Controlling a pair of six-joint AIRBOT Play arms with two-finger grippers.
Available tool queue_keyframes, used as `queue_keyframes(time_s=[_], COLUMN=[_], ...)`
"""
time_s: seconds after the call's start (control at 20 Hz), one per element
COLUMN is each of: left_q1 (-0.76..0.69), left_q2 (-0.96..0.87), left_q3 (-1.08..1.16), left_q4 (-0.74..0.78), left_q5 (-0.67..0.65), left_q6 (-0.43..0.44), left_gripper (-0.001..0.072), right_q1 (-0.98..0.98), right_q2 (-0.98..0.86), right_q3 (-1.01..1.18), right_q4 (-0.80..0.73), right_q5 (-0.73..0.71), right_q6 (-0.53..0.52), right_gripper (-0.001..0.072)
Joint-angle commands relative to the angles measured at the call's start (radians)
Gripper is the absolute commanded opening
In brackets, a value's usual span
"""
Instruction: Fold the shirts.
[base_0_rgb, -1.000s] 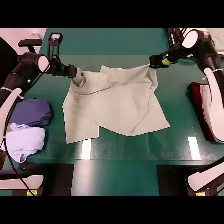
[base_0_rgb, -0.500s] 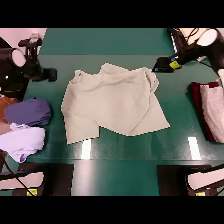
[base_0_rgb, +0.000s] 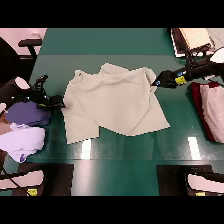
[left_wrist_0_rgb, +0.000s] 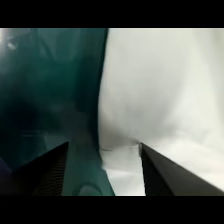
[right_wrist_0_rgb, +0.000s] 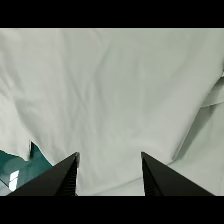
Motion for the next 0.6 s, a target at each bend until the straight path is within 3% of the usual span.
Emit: queue_keyframes(time_s=[0.0, 0.05, 0.15, 0.2, 0.35, 0.55], left_q1=[0.005, 0.005, 0.005, 0.005, 0.005, 0.005], left_q2=[0.001, 0.001, 0.001, 0.002, 0.015, 0.141], left_q3=[-0.039, -0.039, -0.039, -0.039, -0.023, -0.021], left_q4=[-0.08, -0.108, -0.16, -0.167, -0.166, -0.16], left_q5=[0.022, 0.021, -0.009, -0.016, -0.013, 0.064], left_q6=[0.033, 0.045, 0.098, 0.124, 0.123, 0.131], left_gripper=[0.0531, 0.0511, 0.0145, 0.0031, 0.0026, 0.0025], right_q1=[-0.001, -0.002, -0.012, -0.027, -0.105, -0.256], right_q2=[0.047, 0.055, 0.069, 0.073, 0.101, 0.203], right_q3=[-0.045, -0.045, -0.046, -0.046, -0.13, -0.432], right_q4=[0.008, 0.006, -0.002, -0.001, 0.002, -0.002], right_q5=[-0.015, -0.016, -0.016, -0.005, 0.021, -0.01], right_q6=[-0.003, -0.003, -0.002, -0.002, 0.006, 0.04], right_gripper=[0.0466, 0.0466, 0.0466, 0.0466, 0.0467, 0.0466])
